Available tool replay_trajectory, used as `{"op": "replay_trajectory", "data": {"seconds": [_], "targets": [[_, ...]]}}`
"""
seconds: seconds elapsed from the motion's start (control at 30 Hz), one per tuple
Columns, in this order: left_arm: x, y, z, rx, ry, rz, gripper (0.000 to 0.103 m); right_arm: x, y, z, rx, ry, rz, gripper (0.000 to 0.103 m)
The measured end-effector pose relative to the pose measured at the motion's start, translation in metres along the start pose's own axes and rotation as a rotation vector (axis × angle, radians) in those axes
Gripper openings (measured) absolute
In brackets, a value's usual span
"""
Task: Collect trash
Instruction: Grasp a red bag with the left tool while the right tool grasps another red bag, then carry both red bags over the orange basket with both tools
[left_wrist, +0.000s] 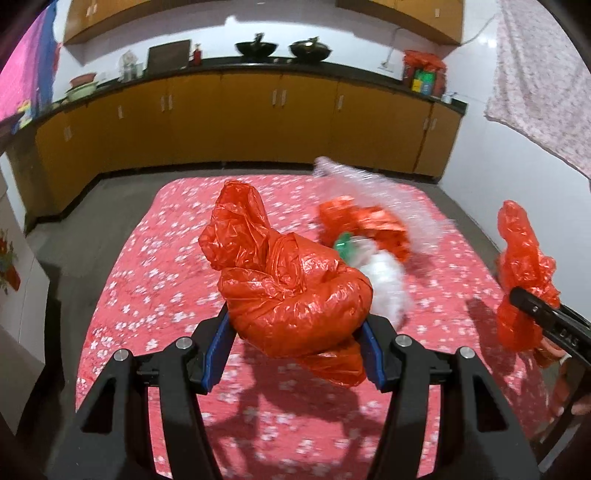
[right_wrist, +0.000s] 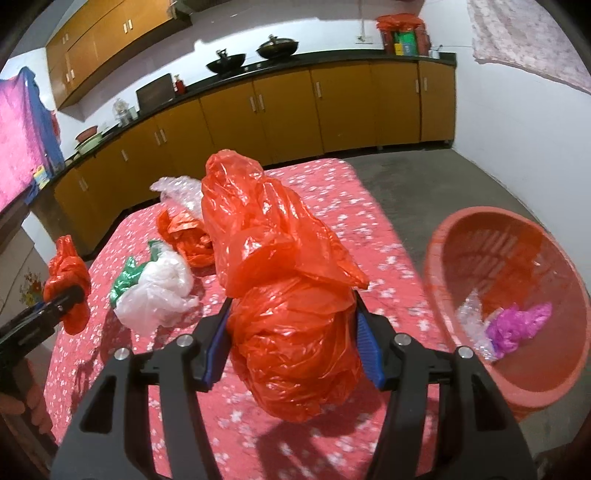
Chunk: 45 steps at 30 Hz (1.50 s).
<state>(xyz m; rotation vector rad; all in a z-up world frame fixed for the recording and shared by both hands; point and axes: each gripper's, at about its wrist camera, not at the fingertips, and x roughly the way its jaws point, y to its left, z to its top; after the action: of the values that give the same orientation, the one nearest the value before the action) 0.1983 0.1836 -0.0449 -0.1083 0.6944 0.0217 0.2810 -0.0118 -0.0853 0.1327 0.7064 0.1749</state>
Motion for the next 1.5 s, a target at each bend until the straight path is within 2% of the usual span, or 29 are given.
{"op": "replay_trajectory", "data": {"seconds": [0.3, 0.7, 1.17, 1.5], "targets": [[-0.015, -0.054, 0.008, 0.083, -0.034, -0.082, 0.059, -0.033, -0.039, 0.001, 0.048, -0.057, -0.052, 0.058], [-0.016, -0.118, 0.012, 0.183, -0.044, -0.196, 0.059, -0.073, -0.102, -0.005, 0.130, -0.109, -0.155, 0.058], [-0.008, -0.181, 0.016, 0.223, -0.030, -0.314, 0.059, -0.101, -0.160, -0.024, 0.218, -0.134, -0.271, 0.058], [0.007, -0.239, 0.016, 0.265, -0.009, -0.415, 0.059, -0.100, -0.189, -0.025, 0.278, -0.138, -0.314, 0.058]]}}
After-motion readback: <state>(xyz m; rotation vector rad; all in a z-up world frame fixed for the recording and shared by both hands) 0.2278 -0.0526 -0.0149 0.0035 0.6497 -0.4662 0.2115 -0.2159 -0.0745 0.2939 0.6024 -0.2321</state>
